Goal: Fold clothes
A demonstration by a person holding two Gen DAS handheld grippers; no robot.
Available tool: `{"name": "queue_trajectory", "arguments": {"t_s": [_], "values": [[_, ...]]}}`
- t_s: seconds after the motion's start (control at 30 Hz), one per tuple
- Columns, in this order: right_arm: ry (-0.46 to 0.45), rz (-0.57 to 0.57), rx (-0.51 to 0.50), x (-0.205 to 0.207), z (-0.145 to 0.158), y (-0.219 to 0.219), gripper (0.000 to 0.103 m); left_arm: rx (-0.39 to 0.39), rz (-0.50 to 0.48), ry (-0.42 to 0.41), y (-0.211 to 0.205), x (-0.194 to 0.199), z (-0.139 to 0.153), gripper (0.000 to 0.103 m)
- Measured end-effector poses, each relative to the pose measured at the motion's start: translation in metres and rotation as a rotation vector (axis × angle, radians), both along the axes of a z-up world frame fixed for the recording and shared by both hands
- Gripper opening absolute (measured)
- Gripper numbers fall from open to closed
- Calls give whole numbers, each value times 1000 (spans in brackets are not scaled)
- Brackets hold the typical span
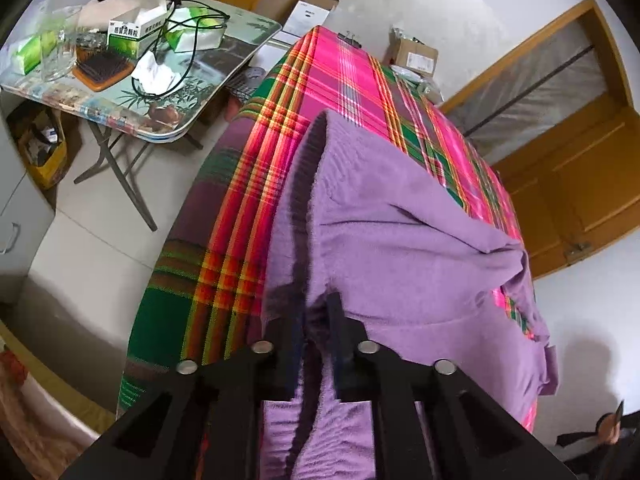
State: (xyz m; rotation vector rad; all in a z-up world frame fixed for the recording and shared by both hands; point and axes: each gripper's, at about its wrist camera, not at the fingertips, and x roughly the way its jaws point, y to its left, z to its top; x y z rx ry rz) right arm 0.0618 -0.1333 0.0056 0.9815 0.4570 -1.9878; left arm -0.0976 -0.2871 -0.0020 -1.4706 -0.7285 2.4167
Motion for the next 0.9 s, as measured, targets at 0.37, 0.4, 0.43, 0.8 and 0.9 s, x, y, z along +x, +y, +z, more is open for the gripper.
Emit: {"name": "queue_trajectory", "arguments": {"t_s": [0.37,0.4,0.43,0.8,0.9], "values": [[18,92,-132,8,41,-15,2,8,31,66,-15,4,15,5],[4,94,-146,5,43,-15,2,9,36,70,-17,5,16,5],[-10,95,-157,3,43,-15,2,8,38,71,-18,5,15,5],[-122,18,-114,-17,23,1,7,-36,47,36,-19,11,1,10],[-127,-52,-135,-24,31,26,13,-42,69,29,-22,20,3,16]]}}
